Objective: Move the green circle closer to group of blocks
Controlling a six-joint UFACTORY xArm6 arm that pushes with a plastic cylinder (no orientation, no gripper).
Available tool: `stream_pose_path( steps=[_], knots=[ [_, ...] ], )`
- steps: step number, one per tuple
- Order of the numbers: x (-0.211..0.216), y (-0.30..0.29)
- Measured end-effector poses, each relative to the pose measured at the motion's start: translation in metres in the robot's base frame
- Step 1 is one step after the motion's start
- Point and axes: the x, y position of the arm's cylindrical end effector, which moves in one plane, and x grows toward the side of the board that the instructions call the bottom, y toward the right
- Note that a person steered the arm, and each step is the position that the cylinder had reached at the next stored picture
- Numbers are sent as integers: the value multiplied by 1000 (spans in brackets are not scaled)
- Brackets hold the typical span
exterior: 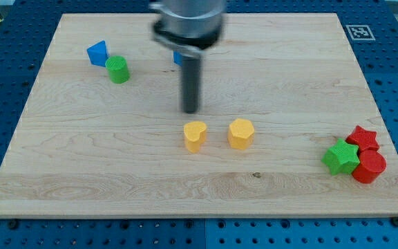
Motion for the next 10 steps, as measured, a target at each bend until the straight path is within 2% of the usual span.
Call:
stream_pose_path(
  steps=[1, 2, 3, 4, 6, 9, 10],
  knots=[
    [-19, -96],
    [-82, -151],
    [-86, -154],
    [-86, -135],
    [-51, -61],
    [-78, -47],
    [-70, -26]
  ],
)
